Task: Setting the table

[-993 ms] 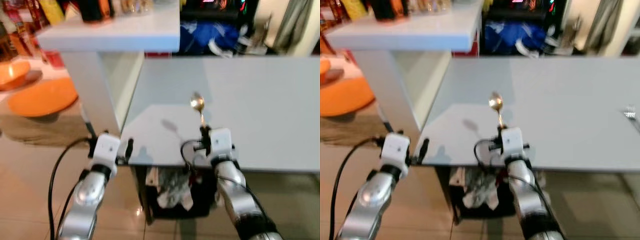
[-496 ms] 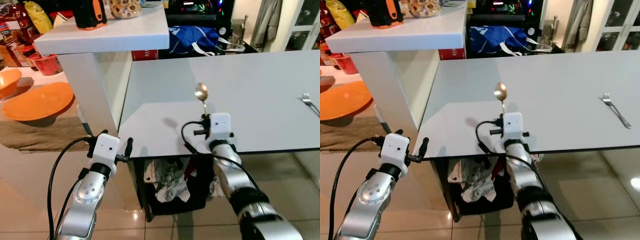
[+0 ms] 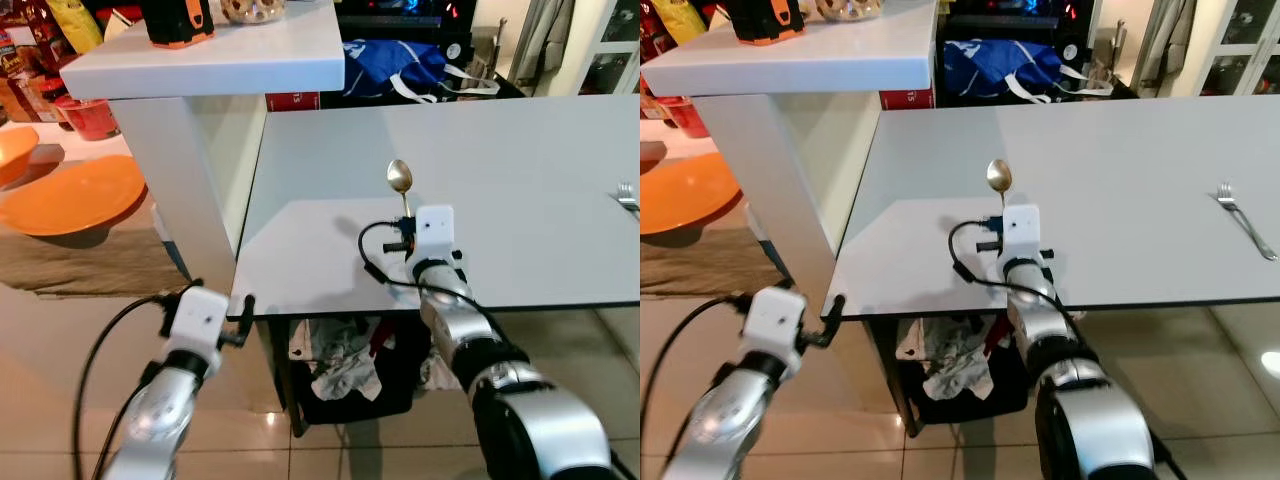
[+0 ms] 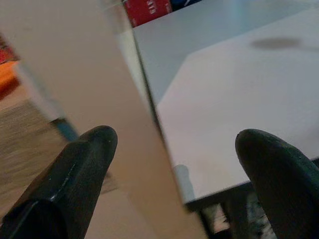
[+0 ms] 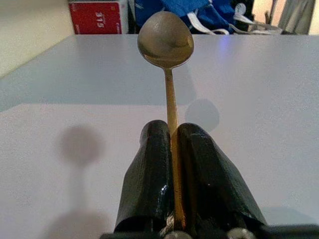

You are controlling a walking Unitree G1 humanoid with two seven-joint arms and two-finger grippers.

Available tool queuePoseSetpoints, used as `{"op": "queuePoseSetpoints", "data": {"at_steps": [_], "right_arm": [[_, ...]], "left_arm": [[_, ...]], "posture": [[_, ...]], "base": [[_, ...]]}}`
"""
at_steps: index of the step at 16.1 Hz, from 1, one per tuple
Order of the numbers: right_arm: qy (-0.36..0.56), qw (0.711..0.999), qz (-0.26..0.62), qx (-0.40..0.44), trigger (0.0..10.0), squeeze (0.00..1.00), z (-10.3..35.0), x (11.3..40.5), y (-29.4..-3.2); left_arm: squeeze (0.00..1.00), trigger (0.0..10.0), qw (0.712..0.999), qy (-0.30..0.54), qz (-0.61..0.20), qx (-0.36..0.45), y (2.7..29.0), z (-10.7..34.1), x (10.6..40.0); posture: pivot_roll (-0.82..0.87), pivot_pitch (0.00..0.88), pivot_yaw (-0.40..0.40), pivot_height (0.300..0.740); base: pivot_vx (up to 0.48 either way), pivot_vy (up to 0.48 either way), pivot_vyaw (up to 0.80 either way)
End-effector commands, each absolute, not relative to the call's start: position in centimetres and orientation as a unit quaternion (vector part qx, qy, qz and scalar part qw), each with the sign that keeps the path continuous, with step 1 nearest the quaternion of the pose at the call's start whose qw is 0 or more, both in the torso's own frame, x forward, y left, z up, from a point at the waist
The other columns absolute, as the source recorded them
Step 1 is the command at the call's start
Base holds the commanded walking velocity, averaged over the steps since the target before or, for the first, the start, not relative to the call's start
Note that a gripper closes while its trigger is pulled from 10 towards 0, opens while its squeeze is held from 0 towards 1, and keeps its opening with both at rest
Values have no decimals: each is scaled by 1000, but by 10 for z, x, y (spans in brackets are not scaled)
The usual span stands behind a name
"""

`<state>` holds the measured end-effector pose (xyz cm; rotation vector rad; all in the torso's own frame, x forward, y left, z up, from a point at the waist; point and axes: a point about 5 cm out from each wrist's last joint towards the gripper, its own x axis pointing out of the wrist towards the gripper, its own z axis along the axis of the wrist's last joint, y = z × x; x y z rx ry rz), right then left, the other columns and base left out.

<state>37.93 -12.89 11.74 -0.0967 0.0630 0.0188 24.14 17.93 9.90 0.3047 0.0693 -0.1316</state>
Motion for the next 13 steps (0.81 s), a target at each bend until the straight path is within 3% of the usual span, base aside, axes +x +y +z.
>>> {"op": "queuePoseSetpoints", "data": {"at_steps": [1,12,13], "right_arm": [[29,999,-3,-40,0,0,125,384,-131],[82,995,-43,-46,0,0,116,384,-140],[87,994,-45,-45,9882,0,115,384,-140]], "left_arm": [[0,10000,985,36,-51,161,191,104,238],[0,10000,981,79,-48,173,203,111,199],[0,10000,980,82,-48,174,204,112,197]], "posture": [[87,0,78,740],[158,72,97,740],[162,78,98,740]], "base": [[0,0,0],[0,0,0],[0,0,0]]}}
